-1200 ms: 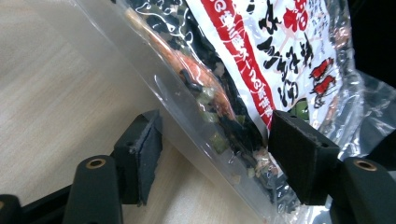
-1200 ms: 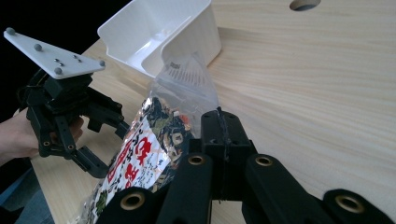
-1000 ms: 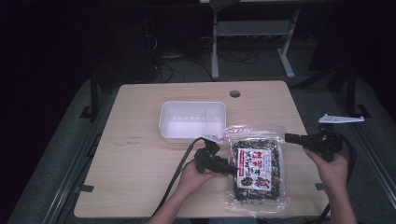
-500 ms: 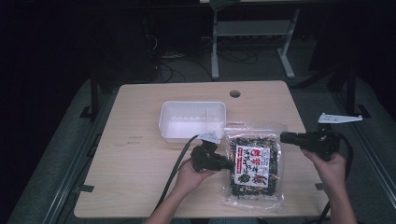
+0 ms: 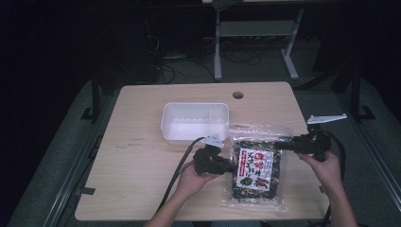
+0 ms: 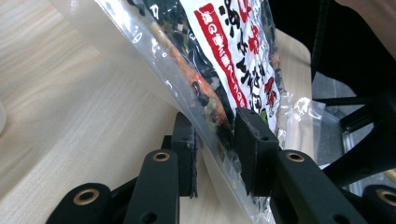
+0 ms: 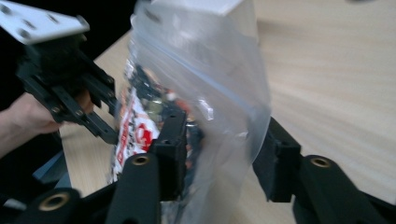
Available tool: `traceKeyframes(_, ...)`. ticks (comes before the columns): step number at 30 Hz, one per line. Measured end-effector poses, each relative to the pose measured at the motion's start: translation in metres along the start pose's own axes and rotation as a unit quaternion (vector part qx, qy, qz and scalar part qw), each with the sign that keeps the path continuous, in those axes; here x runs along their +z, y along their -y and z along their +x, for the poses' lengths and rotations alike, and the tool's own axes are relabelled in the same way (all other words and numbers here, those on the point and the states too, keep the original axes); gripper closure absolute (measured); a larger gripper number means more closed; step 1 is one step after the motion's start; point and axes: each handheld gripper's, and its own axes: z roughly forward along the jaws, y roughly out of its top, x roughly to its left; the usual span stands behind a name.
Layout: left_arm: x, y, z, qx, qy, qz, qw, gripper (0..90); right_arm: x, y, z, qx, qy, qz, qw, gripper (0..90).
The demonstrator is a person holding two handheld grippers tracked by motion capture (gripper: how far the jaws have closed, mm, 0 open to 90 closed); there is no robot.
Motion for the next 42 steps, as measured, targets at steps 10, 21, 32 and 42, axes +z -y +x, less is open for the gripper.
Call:
traceKeyframes(10,-0.003,0.002,0.001,0.006,-0.014,0.003,0.9999,65.9,0.011,-0.003,-0.001,0.002,-0.078,0.016,0.9968,72.3)
traceKeyframes(21,-0.013,0.006,0.004,0.011,-0.047,0.007,0.9988,49.9,0.001,-0.005,0.012,-0.031,-0.095,0.006,0.995,77.2)
traceKeyframes(32,-0.041,0.024,0.001,0.024,-0.089,0.014,0.9956,40.2,-0.02,-0.029,0.054,-0.084,-0.061,-0.021,0.9943,78.6)
traceKeyframes(42,-0.072,0.046,0.001,0.017,-0.113,0.012,0.9934,38.4,-0.031,-0.051,0.084,-0.108,-0.039,-0.048,0.9922,78.9)
